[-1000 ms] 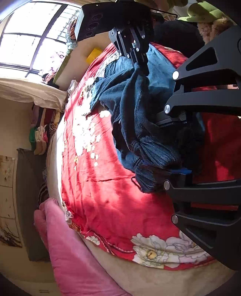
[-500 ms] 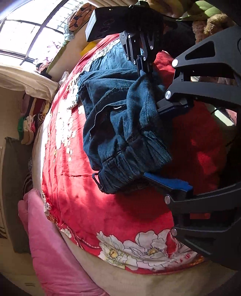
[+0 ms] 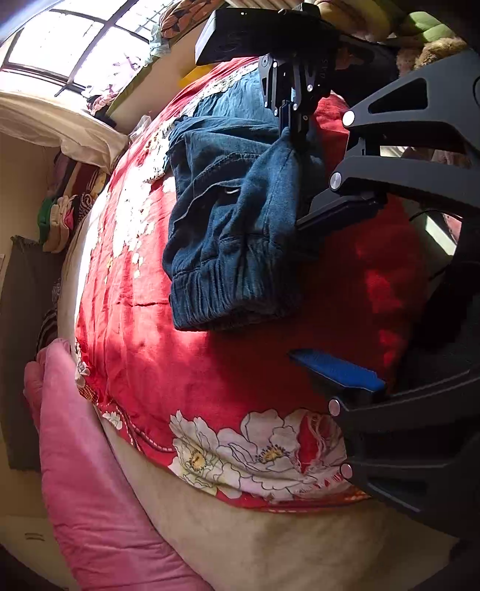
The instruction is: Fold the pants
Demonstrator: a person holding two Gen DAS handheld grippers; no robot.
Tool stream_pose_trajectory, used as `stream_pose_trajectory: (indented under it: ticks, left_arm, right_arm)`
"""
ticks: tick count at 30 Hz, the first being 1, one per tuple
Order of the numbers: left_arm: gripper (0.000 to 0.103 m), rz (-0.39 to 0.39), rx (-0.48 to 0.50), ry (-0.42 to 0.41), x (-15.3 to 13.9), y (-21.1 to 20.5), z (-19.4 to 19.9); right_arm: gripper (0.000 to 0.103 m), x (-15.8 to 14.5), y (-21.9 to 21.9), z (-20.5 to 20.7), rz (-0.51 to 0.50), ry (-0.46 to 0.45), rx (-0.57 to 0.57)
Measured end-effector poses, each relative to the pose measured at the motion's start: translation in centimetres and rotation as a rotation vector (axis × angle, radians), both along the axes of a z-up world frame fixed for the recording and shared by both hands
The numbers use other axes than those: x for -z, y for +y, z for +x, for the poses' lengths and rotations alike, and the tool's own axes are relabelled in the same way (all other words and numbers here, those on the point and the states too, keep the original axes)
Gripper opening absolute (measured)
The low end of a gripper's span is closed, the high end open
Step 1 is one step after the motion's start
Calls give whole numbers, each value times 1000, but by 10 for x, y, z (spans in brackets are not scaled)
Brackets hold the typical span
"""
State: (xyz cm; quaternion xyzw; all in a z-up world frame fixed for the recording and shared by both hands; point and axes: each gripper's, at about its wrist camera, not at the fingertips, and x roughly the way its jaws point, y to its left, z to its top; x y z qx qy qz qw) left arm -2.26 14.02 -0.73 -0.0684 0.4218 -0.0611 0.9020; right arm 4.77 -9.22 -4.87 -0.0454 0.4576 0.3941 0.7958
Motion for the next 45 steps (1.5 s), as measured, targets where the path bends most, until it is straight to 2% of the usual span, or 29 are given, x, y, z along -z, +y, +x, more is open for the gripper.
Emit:
stream_pose_trajectory:
  ticks: [2,5,9,11,13,15,17,19,20,22,26,32,36,40,41,43,45]
  left_arm:
    - [57,25,-40,2,-3,6,-7]
    - [57,7,-60,-27,-19,12,-15]
    - [57,-29,10,-107,-48,-10,-11]
    - [57,-85,59,-119,-53,-28,3]
    - [47,-110,113,-108,-50,-50,20]
    - [18,-99,158,-90,-40,-68,34]
    - [10,-80,170,-13,-18,-77,48]
    - [7,-26,132,65,8,-77,55]
    - [7,-20,120,91,20,-74,55]
    - [7,-63,105,107,37,-66,51]
    - [7,-117,103,88,44,-57,47]
    - [7,-110,112,73,46,-58,47]
    - [7,-106,110,67,47,-59,48]
    - [7,-112,102,43,39,-60,43]
    - [8,-123,104,35,36,-61,41]
    - [14,-128,104,27,28,-63,38]
    - [28,-114,109,13,19,-69,35]
  right_arm:
    - [12,1,-1,0,3,8,3]
    - [16,0,-3,-1,14,16,4]
    - [27,-3,1,-5,16,11,-12]
    - [29,-3,2,-7,17,9,-13]
    - [31,-5,1,-9,23,15,-11]
    - [32,-7,-5,-10,38,28,-2]
    - [33,-10,-12,-11,52,39,14]
    - [33,-16,-22,-13,60,31,41]
    - [33,-20,-26,-13,70,18,56]
    - [33,-30,-33,-13,89,-13,88]
    - [33,-35,-29,-3,54,-59,116]
    - [33,2,-15,17,-52,44,159]
    - [34,6,-15,17,-48,40,178]
    - [35,-7,-33,11,43,66,192]
    - [37,-12,-38,11,66,60,200]
    - [49,-24,-48,6,90,38,220]
    - [51,-35,-62,2,102,15,244]
